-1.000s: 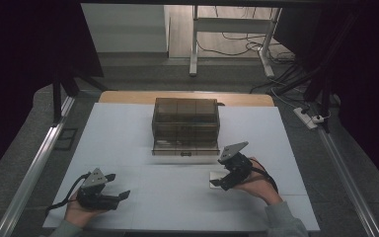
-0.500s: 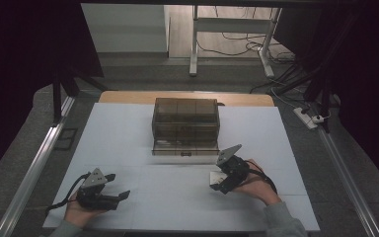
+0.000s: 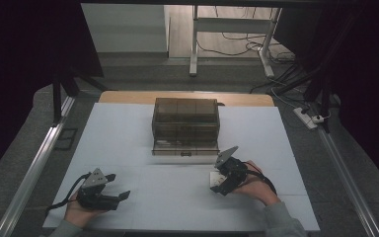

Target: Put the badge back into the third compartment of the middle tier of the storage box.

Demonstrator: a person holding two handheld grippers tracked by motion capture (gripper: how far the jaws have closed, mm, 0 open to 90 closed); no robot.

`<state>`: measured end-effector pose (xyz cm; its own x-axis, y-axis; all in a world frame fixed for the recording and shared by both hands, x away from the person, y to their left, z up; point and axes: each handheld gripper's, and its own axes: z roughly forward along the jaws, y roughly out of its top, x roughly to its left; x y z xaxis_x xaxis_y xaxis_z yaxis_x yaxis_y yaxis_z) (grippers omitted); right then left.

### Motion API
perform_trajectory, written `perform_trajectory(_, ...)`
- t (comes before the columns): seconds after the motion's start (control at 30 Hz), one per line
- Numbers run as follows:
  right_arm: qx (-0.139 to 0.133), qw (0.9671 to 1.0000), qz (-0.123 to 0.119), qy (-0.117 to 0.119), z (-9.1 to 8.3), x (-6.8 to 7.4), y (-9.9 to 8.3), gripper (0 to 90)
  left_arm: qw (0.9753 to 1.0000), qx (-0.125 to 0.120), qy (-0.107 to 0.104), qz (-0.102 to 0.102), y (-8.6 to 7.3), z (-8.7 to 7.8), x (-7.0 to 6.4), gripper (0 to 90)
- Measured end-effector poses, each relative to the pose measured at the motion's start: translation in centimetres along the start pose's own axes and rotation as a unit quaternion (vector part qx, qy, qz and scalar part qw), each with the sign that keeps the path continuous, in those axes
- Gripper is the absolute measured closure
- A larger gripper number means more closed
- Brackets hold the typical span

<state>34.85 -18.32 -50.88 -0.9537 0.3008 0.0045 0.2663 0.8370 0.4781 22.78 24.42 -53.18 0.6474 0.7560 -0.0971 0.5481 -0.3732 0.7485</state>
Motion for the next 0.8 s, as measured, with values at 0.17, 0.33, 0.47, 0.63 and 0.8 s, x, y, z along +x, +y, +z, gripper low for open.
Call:
perform_trajectory(0.17, 0.006, 1.0000, -0.003, -0.005, 0.19, -0.17, -0.10, 18.2, 1.0000, 0.001, 0.000, 0.000, 0.00, 0.04, 0.01, 15.6)
perform_trajectory(0.33, 0.009, 0.9998, -0.015, -0.012, 0.22, -0.06, -0.09, 21.9, 1.0000, 0.001, 0.000, 0.000, -0.01, 0.03, 0.01, 15.6)
perform_trajectory(0.47, 0.013, 0.9995, -0.028, -0.010, 0.16, 0.05, -0.02, 26.5, 1.0000, 0.002, 0.001, 0.001, -0.02, 0.02, 0.02, 15.6)
perform_trajectory(0.63, 0.003, 0.9994, -0.033, -0.008, 0.04, 0.12, -0.19, 32.8, 1.0000, 0.000, 0.002, 0.000, -0.02, -0.05, 0.01, 15.6)
perform_trajectory(0.8, 0.001, 0.9992, -0.039, -0.013, -0.03, 0.23, -0.21, 33.1, 1.0000, 0.001, 0.002, 0.000, -0.02, -0.01, 0.02, 15.6)
